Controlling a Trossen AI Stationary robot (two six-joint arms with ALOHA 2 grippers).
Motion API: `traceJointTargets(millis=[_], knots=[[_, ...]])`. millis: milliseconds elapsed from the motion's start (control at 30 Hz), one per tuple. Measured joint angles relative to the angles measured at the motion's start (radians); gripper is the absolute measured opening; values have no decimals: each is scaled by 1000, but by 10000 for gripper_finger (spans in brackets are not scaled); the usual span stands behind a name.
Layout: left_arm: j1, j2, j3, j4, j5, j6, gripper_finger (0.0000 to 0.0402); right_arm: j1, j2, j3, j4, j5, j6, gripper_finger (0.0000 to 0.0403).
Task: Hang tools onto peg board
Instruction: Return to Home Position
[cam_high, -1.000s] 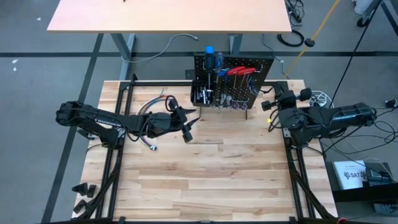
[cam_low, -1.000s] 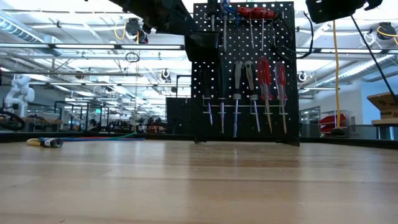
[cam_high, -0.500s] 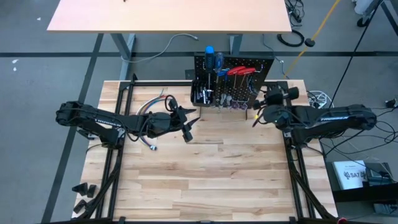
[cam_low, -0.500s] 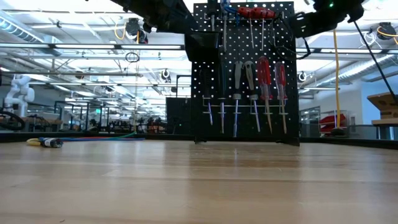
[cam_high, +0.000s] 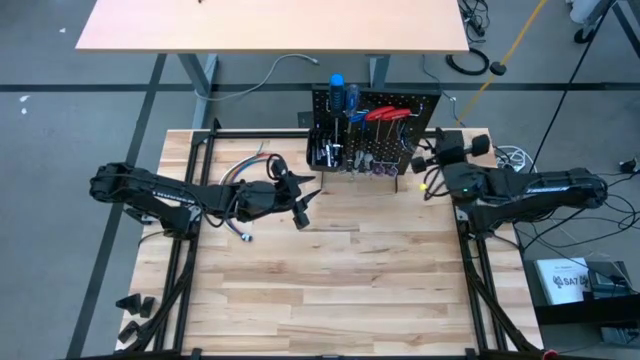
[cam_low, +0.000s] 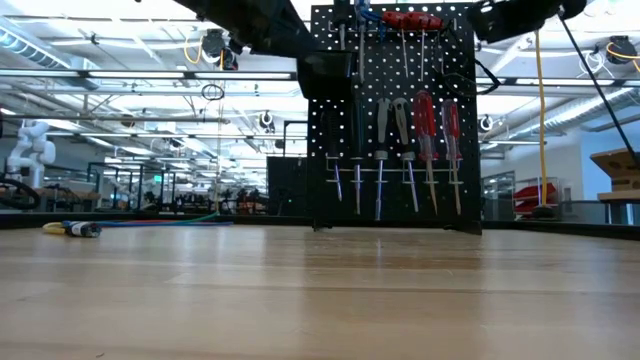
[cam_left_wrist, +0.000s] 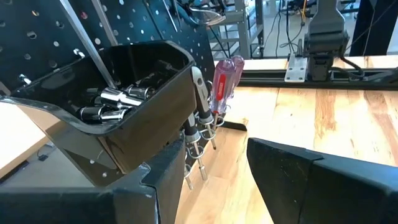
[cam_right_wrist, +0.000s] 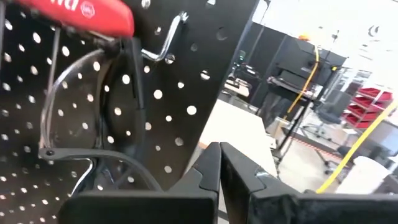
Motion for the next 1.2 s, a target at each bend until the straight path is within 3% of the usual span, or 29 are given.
traceJointTargets(millis=[200,267,367,533,667,767,1000,1200], knots=[[-4,0,0,-20,0,-6,180,66,-92,0,-1,-8,7,0],[-14,0,0,-20,0,-6,180,92,-128,0,2,-58,29,0],[-38,0,0,-2,0,12,180,115,-170,0,35,-272,62,0],[-83,0,0,78,0,96,180,122,-138,2,190,-723,30,0],[-115,0,0,141,0,109,180,122,-51,2,282,-970,18,0],[-132,0,0,185,32,120,180,122,37,2,328,-1099,17,0],[-125,-46,-1,155,45,128,180,114,232,1,457,-1188,-13,0],[-103,-175,-9,72,41,126,180,81,292,1,504,-1256,-31,0]])
